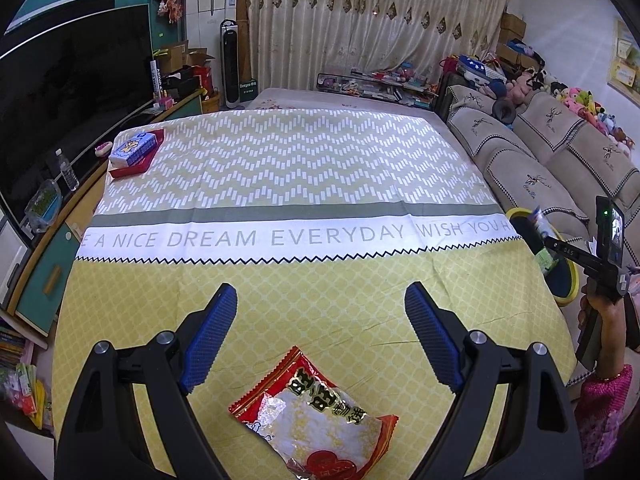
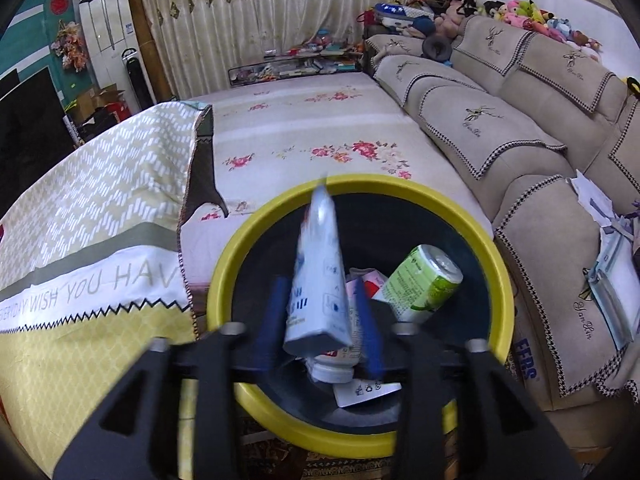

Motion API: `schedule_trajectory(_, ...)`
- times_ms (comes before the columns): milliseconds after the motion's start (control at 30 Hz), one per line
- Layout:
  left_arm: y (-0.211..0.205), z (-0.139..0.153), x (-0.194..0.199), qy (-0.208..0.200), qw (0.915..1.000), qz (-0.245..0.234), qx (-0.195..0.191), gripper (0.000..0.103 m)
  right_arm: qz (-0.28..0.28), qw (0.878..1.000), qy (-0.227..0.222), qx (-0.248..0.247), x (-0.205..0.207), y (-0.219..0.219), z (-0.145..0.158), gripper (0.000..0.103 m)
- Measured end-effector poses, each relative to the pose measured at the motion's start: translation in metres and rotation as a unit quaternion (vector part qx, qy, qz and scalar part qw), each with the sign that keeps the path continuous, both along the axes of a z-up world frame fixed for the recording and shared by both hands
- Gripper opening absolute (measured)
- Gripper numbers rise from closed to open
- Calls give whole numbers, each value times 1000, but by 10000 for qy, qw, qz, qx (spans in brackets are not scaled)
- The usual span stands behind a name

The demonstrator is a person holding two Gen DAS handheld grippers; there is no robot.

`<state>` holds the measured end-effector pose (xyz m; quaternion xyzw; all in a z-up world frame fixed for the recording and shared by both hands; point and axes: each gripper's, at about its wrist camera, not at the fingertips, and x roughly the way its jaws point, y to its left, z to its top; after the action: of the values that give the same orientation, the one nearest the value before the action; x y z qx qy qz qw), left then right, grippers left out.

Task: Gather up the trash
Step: 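Carry the tube into the bin and open the right gripper, then move the left gripper to the red-and-white snack bag and grasp it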

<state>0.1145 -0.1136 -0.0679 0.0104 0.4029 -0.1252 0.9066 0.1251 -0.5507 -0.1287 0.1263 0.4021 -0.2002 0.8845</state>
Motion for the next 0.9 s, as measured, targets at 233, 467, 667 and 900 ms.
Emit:
schedule_trajectory(233, 2, -4, -7, 84, 9999, 24, 87, 85, -169, 9994, -272, -146, -16, 4, 15, 55)
schedule_trajectory(467, 15, -20, -31, 434, 9984, 125, 345, 85, 13, 9992, -409, 1, -20, 16, 20, 57)
schedule_trajectory(667, 17, -42, -57, 989, 9938, 118, 489, 89, 127, 9984, -551, 27, -23, 26, 30, 58)
schedule_trajectory(900, 20, -62, -62, 1362, 9902, 144, 282, 89, 206, 9976, -659, 79, -28, 30, 35, 58)
